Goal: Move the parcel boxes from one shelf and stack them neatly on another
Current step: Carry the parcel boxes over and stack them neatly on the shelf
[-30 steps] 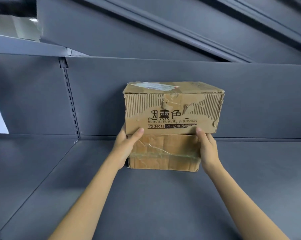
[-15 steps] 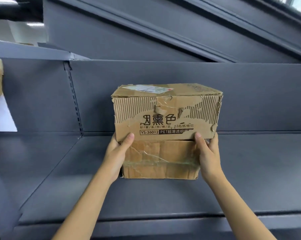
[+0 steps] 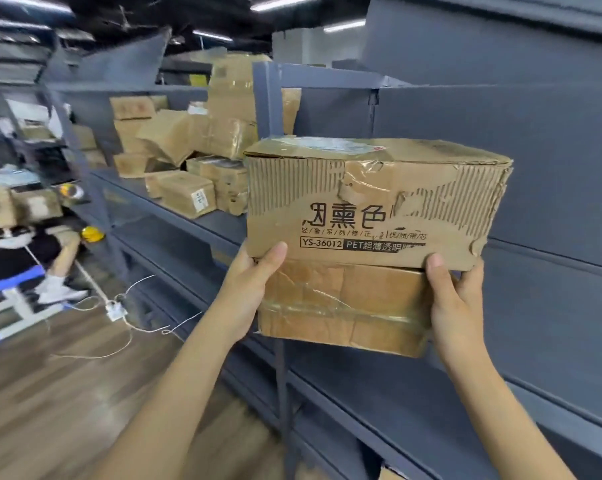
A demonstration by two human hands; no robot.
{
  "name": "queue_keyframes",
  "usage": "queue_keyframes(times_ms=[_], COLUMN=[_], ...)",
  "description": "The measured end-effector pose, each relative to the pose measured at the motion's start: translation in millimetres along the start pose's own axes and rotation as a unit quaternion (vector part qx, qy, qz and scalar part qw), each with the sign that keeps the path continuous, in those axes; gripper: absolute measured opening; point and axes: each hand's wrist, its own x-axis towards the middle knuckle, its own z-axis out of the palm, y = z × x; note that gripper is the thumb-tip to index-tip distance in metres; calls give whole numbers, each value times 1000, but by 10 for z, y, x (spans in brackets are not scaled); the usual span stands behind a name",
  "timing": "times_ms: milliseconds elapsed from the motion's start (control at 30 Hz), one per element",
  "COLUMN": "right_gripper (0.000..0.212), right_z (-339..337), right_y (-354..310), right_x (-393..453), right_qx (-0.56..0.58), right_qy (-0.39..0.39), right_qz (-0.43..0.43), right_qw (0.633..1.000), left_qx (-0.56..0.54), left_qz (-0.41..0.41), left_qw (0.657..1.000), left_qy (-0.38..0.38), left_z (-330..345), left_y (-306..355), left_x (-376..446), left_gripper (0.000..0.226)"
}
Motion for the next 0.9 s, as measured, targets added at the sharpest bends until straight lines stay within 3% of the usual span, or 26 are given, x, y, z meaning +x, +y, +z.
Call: queue_keyframes(times_ms=[233, 500, 600, 767, 900], right_gripper=[64, 57, 51, 62, 44], right_z=[983, 2231, 2657, 3133, 3351], right_y=[-99, 91, 189, 222, 202], right_x=[-496, -1113, -1329, -1367, -1069], right_qx=[54, 57, 62, 59, 51], right_qy=[-92, -118, -133, -121, -78], right_qz=[33, 58, 74, 82, 70], right_qw=[994, 990, 986, 988, 993], left_qx=[3, 12, 5, 5, -2], left_qz=[19, 12, 1, -8, 14], left_qw=[994, 987, 984, 986, 991], left_qy=[112, 158, 176, 164, 136], left_z=[-1083, -2450, -2915, -3401, -3485], left_y=[158, 219, 215, 223, 286], left_x=[-469, -701, -760, -634, -169], left_gripper=[58, 44, 53, 61, 54])
